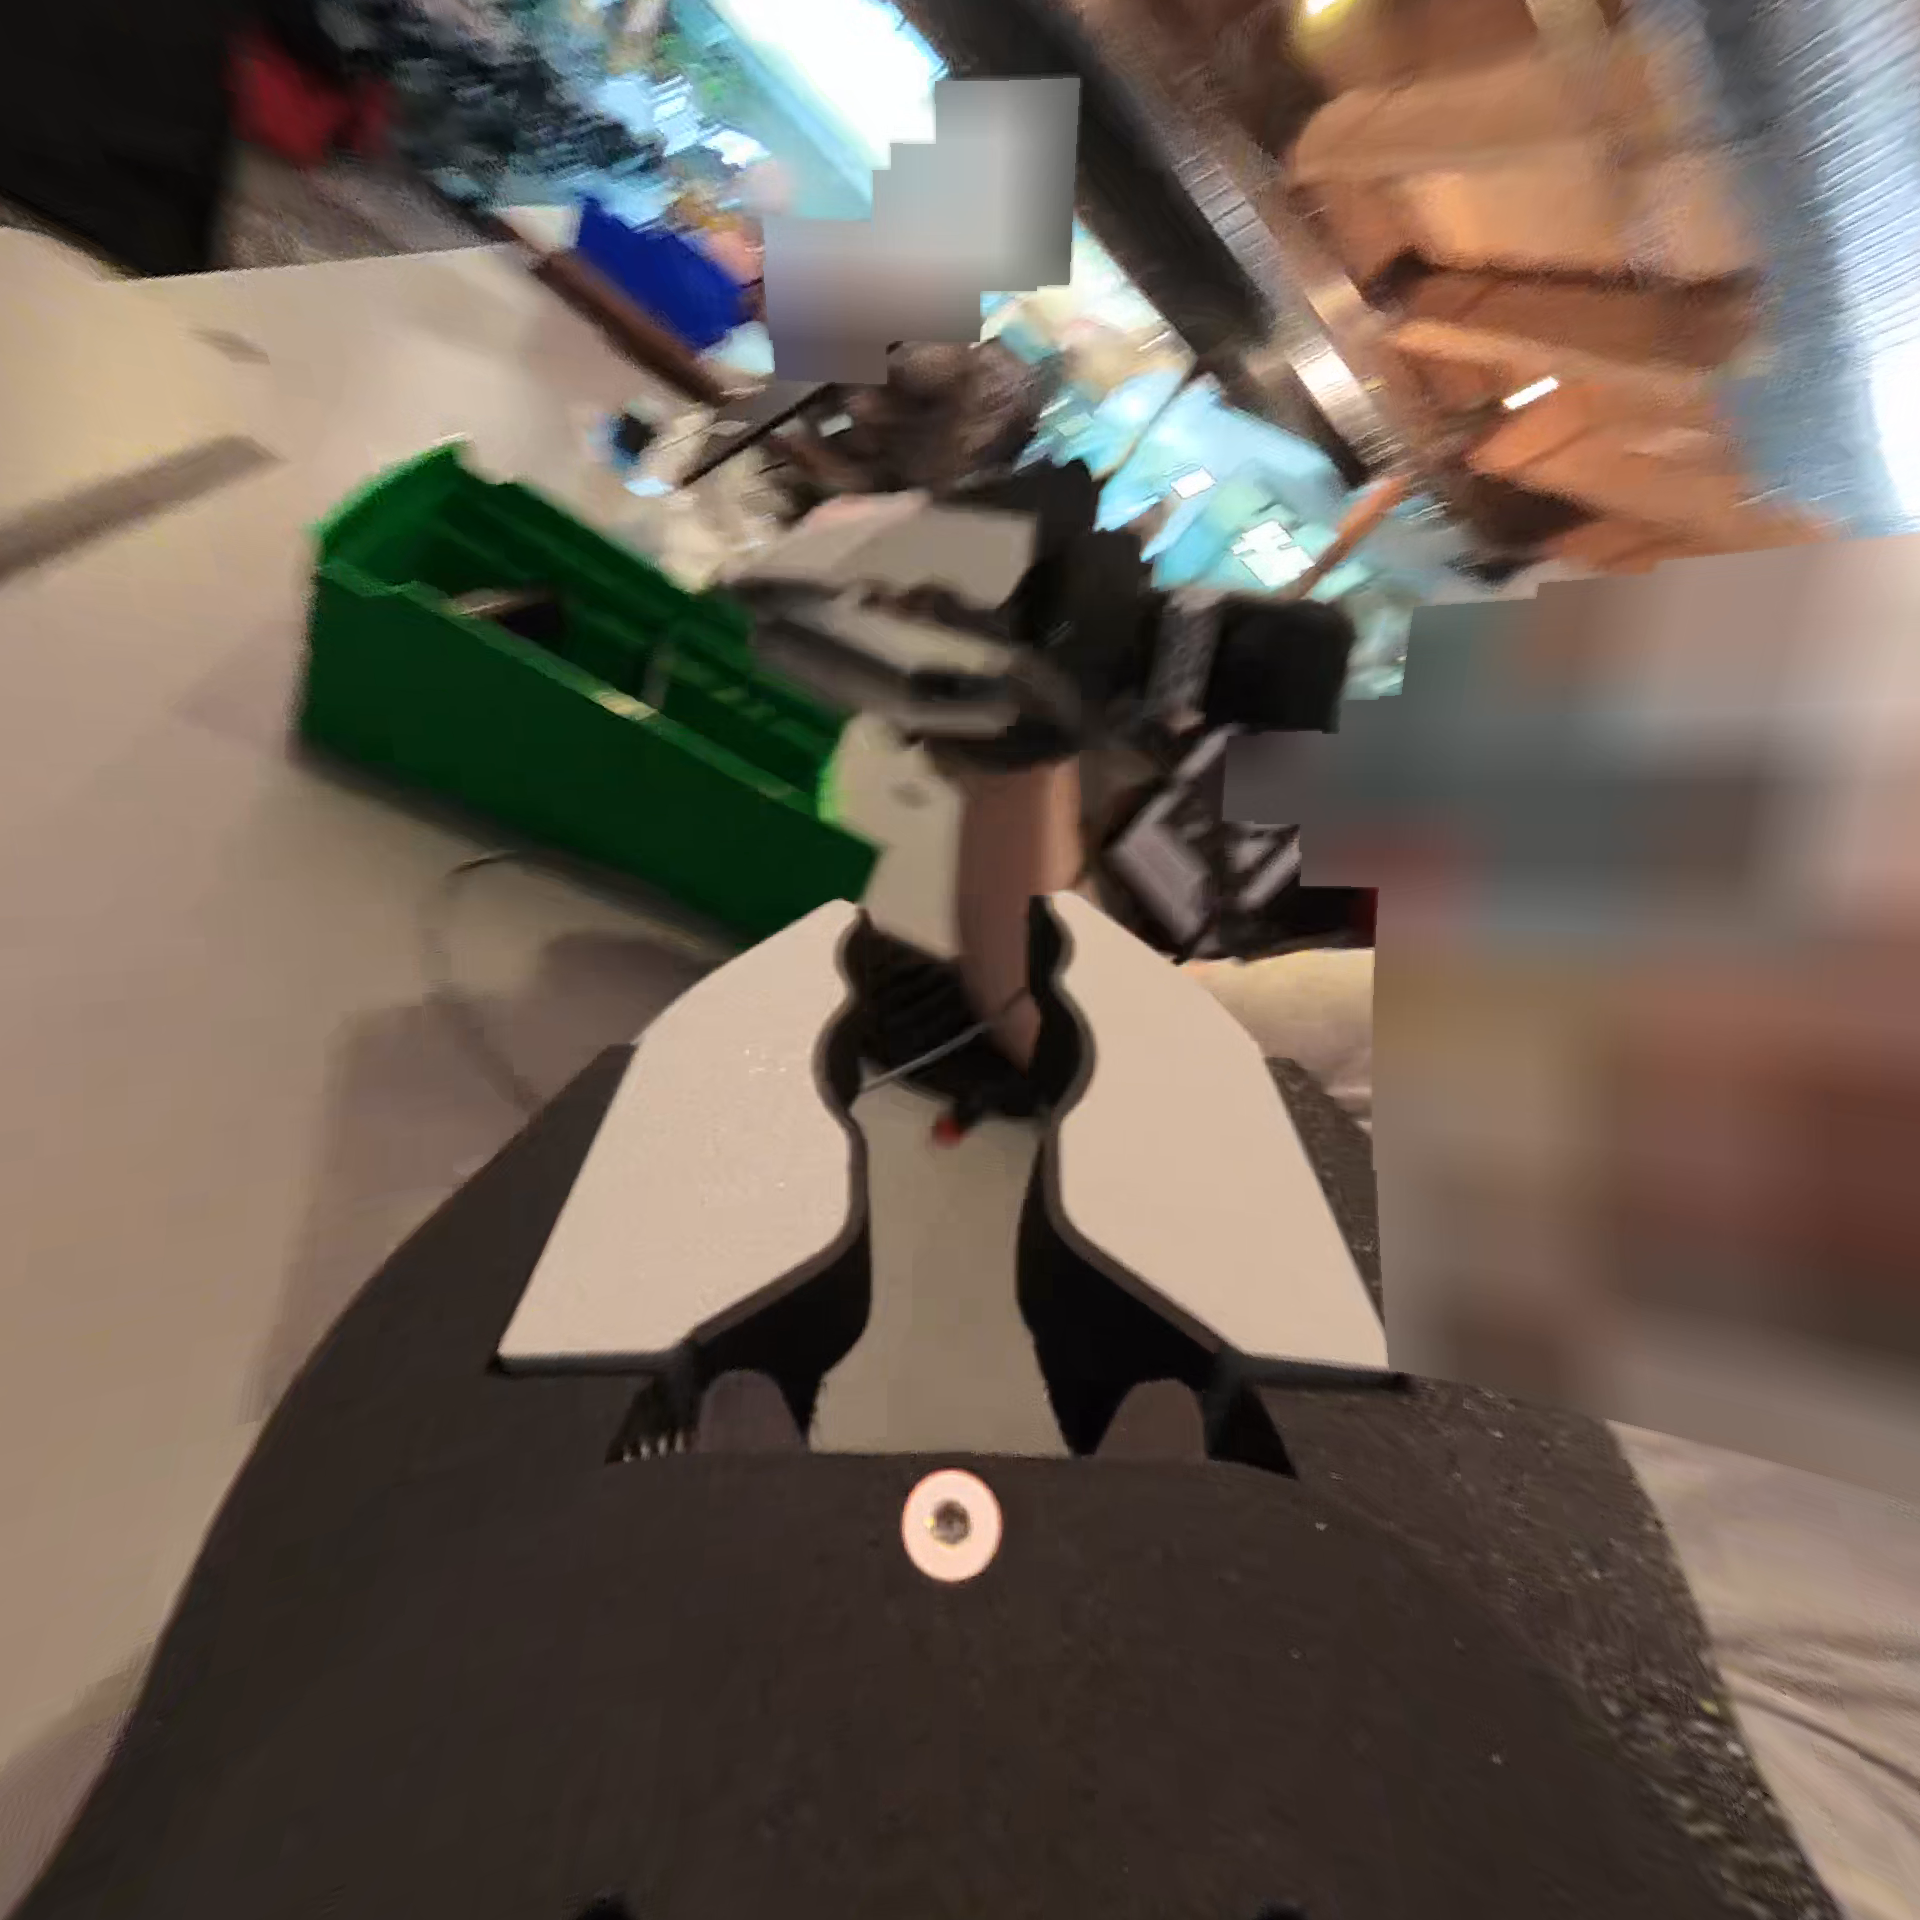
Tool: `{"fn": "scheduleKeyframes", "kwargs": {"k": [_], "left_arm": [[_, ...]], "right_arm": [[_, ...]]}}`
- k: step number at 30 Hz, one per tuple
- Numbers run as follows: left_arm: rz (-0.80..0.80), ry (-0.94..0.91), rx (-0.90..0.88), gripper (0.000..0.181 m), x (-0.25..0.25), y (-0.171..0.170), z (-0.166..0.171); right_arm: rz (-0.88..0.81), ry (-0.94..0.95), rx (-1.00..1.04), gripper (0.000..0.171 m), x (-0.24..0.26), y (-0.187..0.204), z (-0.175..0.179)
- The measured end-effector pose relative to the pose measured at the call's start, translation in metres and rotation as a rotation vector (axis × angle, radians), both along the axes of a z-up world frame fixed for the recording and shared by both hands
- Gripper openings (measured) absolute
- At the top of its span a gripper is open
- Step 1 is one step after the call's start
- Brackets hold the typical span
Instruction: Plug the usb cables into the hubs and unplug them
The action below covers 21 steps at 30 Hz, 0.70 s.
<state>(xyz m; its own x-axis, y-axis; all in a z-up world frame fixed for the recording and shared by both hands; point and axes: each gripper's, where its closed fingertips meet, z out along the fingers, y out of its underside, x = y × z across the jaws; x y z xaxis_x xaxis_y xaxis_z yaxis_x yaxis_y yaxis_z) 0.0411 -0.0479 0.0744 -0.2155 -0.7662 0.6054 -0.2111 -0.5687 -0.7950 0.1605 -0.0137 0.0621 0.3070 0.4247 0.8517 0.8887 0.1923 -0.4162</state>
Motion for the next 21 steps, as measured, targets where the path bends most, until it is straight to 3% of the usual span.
{"fn": "scheduleKeyframes", "kwargs": {"k": [2, 5, 9, 12, 17, 21], "left_arm": [[0.027, 0.09, 0.11, 0.05, 0.008, 0.002, -0.02], [-0.173, 0.081, 0.169, 0.063, 0.031, -0.026, -0.042], [-0.323, 0.218, 0.354, 0.065, 0.084, -0.051, -0.105], [-0.39, 0.246, 0.508, 0.065, 0.116, -0.076, -0.132], [-0.435, 0.405, 0.707, 0.068, 0.134, -0.092, -0.178], [-0.44, 0.513, 0.764, 0.062, 0.146, -0.098, -0.203]], "right_arm": [[-0.09, 0.028, -0.006, 0.012, 0.026, 0.003, 0.01], [-0.234, 0.042, -0.055, 0.012, 0.067, 0.008, 0.018], [-0.353, 0.062, -0.152, 0.013, 0.11, 0.012, 0.026], [-0.428, 0.05, -0.205, 0.013, 0.139, 0.008, 0.028], [-0.464, 0.053, -0.237, 0.014, 0.17, -0.01, 0.029], [-0.451, 0.105, -0.236, 0.013, 0.18, -0.024, 0.025]]}}
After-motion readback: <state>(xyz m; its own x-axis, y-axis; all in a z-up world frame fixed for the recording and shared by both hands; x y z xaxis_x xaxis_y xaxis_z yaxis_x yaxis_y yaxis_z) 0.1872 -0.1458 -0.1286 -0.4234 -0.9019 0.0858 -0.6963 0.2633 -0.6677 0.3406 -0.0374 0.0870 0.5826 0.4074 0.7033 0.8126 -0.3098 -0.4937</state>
